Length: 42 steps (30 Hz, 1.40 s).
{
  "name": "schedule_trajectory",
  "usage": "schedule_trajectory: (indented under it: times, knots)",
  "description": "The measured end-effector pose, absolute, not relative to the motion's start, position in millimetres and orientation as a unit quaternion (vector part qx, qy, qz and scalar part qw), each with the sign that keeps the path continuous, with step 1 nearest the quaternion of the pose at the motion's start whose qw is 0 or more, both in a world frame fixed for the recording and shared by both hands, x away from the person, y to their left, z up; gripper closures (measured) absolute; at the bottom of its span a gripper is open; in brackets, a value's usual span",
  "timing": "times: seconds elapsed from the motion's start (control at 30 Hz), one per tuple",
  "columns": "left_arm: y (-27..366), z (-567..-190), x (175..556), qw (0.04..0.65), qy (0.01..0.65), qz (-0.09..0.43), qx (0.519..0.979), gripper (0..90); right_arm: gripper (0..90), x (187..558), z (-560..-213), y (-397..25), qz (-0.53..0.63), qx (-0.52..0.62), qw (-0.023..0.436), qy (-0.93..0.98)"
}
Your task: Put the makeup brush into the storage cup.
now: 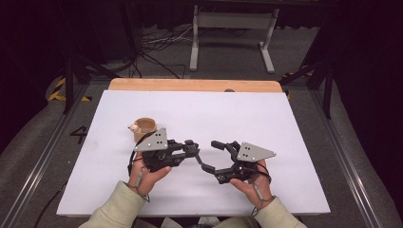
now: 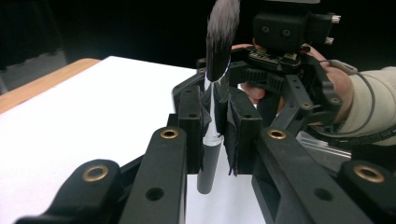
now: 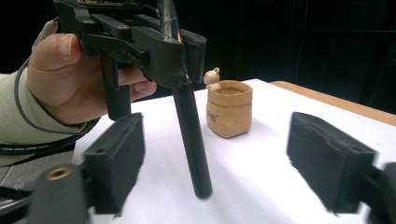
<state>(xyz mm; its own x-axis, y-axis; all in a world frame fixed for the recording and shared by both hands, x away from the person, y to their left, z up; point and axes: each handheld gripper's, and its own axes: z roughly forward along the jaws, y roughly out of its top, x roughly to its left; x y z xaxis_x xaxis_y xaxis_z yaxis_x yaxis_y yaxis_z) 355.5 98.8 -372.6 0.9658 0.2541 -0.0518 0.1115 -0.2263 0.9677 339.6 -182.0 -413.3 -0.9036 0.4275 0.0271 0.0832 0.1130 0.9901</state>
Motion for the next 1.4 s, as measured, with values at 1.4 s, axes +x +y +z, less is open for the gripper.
schedule_trajectory:
  times: [1.4]
  knots:
    - [184, -345, 377, 0.61, 0.25, 0.183, 0.73, 79.0, 0.8, 340, -407, -247, 0.634, 0.238, 0.181, 0.713]
